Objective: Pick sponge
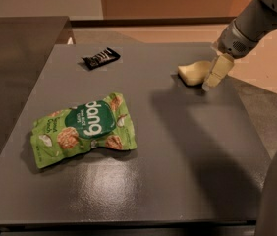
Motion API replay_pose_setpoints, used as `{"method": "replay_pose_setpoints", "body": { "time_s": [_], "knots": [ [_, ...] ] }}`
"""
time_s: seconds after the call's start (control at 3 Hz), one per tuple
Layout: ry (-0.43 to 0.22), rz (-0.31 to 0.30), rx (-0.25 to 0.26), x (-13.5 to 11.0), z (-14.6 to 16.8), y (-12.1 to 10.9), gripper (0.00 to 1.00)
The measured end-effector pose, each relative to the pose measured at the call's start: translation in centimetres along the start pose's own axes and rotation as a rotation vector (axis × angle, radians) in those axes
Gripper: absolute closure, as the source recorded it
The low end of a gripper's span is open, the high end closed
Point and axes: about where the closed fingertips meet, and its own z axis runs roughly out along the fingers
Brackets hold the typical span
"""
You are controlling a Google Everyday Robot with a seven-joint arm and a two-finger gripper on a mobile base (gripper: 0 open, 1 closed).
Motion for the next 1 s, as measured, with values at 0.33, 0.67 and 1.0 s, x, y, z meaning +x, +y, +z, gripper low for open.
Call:
{"method": "replay_pose_setpoints", "body": {
  "time_s": [0.33,0.67,1.0],
  "knots": [
    [0.002,0.021,-0.019,0.2,1.28,-0.37,0.0],
    [0.001,0.036,-0.037,0.08,1.95,-0.46,0.16],
    [-0.008,0.044,-0.048,-0.29,1.98,-0.48,0.39]
  ]
}}
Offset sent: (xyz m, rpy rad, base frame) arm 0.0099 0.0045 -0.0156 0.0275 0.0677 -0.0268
